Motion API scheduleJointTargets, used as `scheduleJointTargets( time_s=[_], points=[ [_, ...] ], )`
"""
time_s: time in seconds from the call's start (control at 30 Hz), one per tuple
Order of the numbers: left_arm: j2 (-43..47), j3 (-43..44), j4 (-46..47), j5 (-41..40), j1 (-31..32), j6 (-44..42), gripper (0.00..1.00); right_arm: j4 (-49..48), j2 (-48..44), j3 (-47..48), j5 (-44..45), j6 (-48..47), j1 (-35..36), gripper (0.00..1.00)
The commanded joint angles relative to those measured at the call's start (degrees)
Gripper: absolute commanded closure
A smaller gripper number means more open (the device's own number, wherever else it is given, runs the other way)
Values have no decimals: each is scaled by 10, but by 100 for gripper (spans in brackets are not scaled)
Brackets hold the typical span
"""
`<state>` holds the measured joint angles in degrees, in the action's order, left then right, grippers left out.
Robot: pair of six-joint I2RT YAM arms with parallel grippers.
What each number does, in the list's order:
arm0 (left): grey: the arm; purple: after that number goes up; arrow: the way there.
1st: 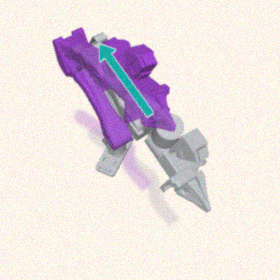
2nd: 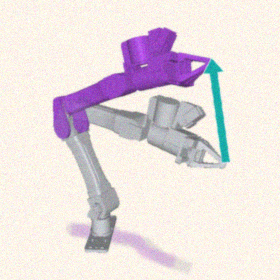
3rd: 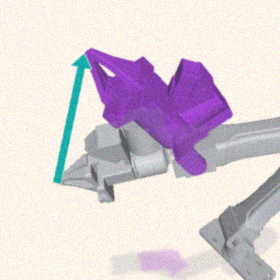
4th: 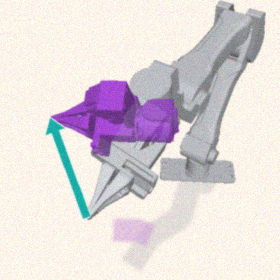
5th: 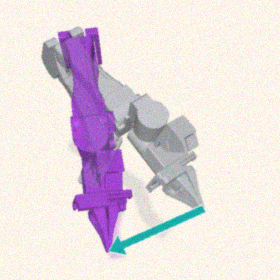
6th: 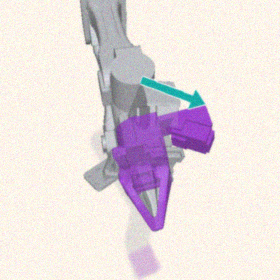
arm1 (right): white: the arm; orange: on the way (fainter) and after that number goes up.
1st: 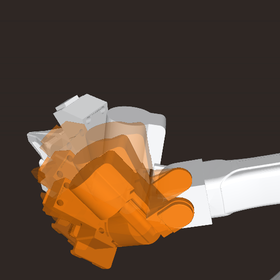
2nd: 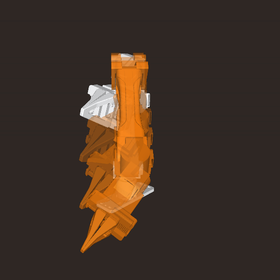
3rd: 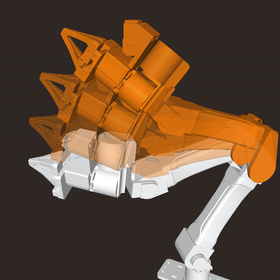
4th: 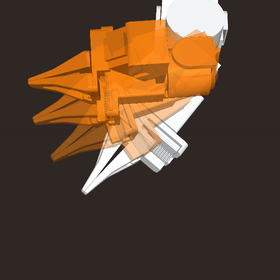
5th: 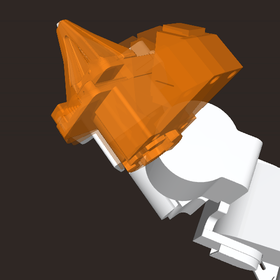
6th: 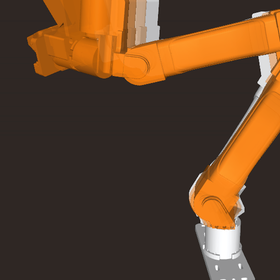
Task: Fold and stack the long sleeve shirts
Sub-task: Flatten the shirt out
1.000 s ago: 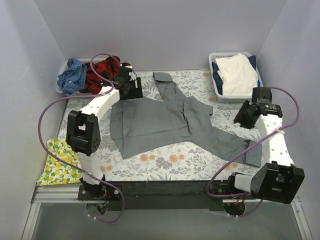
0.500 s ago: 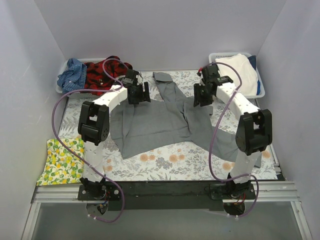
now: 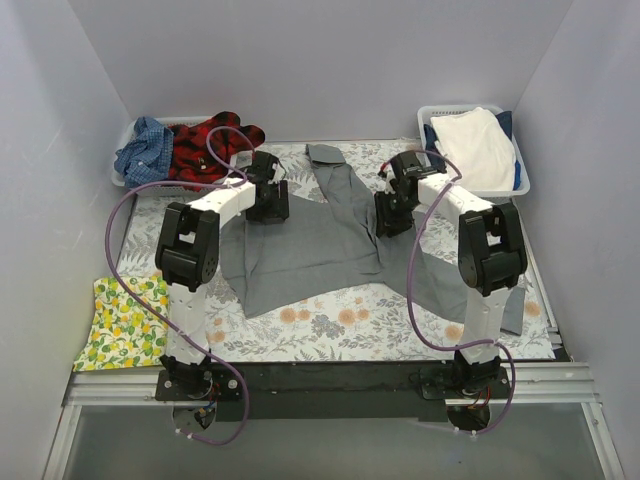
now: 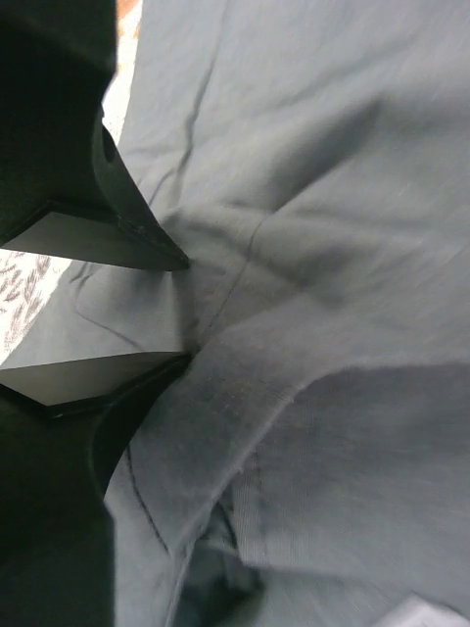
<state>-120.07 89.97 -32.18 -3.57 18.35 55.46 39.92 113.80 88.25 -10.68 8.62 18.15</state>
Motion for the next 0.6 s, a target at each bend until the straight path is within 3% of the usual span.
scheduleJointTargets(
  time_s=[0.0,0.03,0.17,0.4,0.57],
  points=[
    [61,-12,-24,-113,-2,-11,35,-3,-14,-45,18,7,2,53],
    [66,-19,-36,-163,-2,-1,35,-4,-17,-65,22,10,0,53],
    [112,-51,-56,-229,-24,16,36,-8,-51,-131,39,32,-7,53],
    [165,-118,-82,-273,-94,32,41,-11,-97,-218,52,41,-7,53],
    [192,-143,-81,-278,-111,36,44,-4,-125,-243,60,42,-8,53]
  ],
)
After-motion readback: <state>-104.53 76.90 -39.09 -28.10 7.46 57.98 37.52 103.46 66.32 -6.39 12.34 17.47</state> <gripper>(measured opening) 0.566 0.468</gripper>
